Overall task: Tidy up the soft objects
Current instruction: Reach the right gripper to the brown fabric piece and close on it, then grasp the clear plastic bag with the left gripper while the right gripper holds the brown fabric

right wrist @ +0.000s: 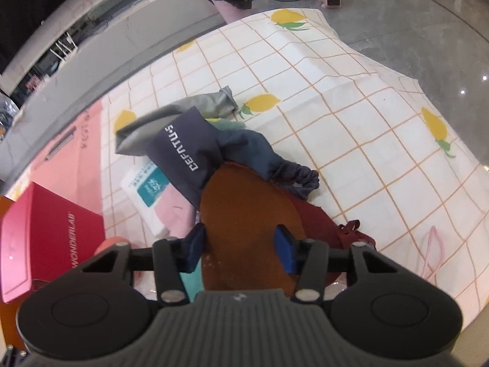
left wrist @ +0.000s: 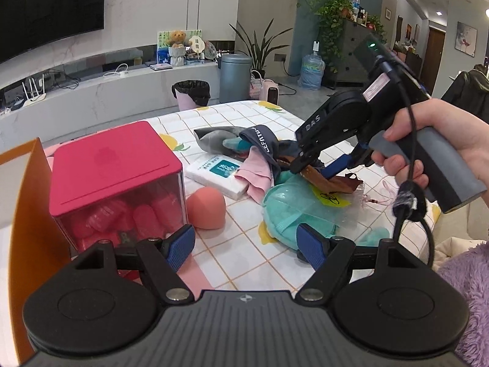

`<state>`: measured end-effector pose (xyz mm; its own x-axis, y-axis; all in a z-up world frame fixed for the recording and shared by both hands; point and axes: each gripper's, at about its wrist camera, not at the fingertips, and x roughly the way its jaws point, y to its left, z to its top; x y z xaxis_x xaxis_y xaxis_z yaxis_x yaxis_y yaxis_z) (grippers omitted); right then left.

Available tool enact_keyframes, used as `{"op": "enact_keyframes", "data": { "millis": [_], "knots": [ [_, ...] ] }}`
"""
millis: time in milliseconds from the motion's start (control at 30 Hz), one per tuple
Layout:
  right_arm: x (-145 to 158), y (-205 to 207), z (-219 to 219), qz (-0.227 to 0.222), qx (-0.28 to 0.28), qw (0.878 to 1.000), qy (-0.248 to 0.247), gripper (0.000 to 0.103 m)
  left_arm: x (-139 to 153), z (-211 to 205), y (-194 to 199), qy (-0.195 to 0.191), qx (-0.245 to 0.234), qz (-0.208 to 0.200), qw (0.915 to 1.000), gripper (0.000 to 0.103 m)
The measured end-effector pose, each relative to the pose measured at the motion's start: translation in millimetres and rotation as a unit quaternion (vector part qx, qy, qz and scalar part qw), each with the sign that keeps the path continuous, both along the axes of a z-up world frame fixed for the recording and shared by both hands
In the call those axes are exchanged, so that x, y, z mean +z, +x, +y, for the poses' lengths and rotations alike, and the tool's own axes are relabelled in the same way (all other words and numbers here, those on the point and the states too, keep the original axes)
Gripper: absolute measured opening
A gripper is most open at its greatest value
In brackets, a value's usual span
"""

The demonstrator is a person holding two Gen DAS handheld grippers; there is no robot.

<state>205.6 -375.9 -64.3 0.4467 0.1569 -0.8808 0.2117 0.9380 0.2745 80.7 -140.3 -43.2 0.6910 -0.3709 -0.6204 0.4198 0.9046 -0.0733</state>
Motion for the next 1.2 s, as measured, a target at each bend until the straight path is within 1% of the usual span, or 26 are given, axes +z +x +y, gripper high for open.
{"op": "enact_keyframes", "data": {
  "millis": [33,67,133,233,300,400,500,600,667,733,800,867,933,1000,1100,1133,1200],
  "knots": [
    [0.2,-1.4,-1.8,-0.002,0.001,1.000,0.004,0.037,-0.7,-0.7,0.2,0.001,0.001,0.000,1.0000,0.089],
    [0.0,-2.8,-4.3,-0.003,0.000,1.000,0.007,0.035,-0.9,-1.4,0.3,0.002,0.002,-0.002,1.0000,0.089],
    [0.0,-6.6,-12.2,-0.002,-0.009,1.000,0.012,0.022,-1.9,-4.2,0.0,0.007,0.002,-0.003,1.0000,0.089],
    [4.3,-20.8,-29.1,-0.013,-0.021,0.999,0.039,0.016,-2.0,-10.1,-2.5,0.006,-0.014,-0.005,0.9999,0.089],
    [8.4,-33.1,-41.1,-0.025,-0.035,0.998,0.045,0.014,-0.9,-14.7,-5.6,-0.005,-0.042,-0.004,0.9991,0.089],
    [13.3,-46.3,-57.3,-0.036,-0.064,0.997,0.025,0.013,-3.3,-27.1,-8.0,-0.018,-0.093,0.004,0.9955,0.089],
    [9.8,-50.9,-74.8,-0.035,-0.090,0.995,0.030,0.013,-9.4,-46.0,-5.0,-0.015,-0.130,0.010,0.9913,0.089],
    [0.9,-52.8,-86.3,-0.026,-0.104,0.994,0.038,0.012,-16.4,-67.0,0.1,0.006,-0.151,0.007,0.9884,0.089],
    [-1.0,-53.8,-89.2,-0.027,-0.106,0.993,0.042,0.012,-20.6,-80.1,2.8,0.023,-0.161,0.009,0.9866,0.089],
    [-0.8,-53.7,-89.2,-0.031,-0.105,0.993,0.044,0.012,-21.9,-91.6,3.9,0.038,-0.184,0.010,0.9821,0.089],
    [-1.7,-53.0,-88.5,-0.033,-0.100,0.993,0.046,0.012,-19.5,-99.6,-0.9,0.059,-0.200,-0.020,0.9778,0.089],
    [-3.1,-53.2,-89.5,-0.033,-0.100,0.993,0.052,0.012,-16.5,-106.9,-3.9,0.087,-0.214,-0.054,0.9715,0.090],
    [-3.8,-53.2,-90.6,-0.034,-0.100,0.993,0.054,0.012,-15.5,-115.0,-3.1,0.113,-0.228,-0.080,0.9637,0.090],
    [-4.3,-52.8,-91.3,-0.035,-0.100,0.993,0.054,0.012,-18.5,-124.5,2.9,0.134,-0.233,-0.094,0.9586,0.090],
    [-6.1,-52.6,-93.1,-0.033,-0.101,0.993,0.055,0.012,-31.5,-140.1,19.5,0.153,-0.254,-0.076,0.9518,0.090],
    [-6.5,-52.2,-93.1,-0.033,-0.102,0.993,0.055,0.013,-36.8,-144.8,24.7,0.160,-0.255,-0.068,0.9513,0.090],
    [-6.4,-50.7,-91.4,-0.034,-0.098,0.993,0.053,0.013,-44.6,-150.8,33.7,0.166,-0.245,-0.054,0.9538,0.090]
  ]
}}
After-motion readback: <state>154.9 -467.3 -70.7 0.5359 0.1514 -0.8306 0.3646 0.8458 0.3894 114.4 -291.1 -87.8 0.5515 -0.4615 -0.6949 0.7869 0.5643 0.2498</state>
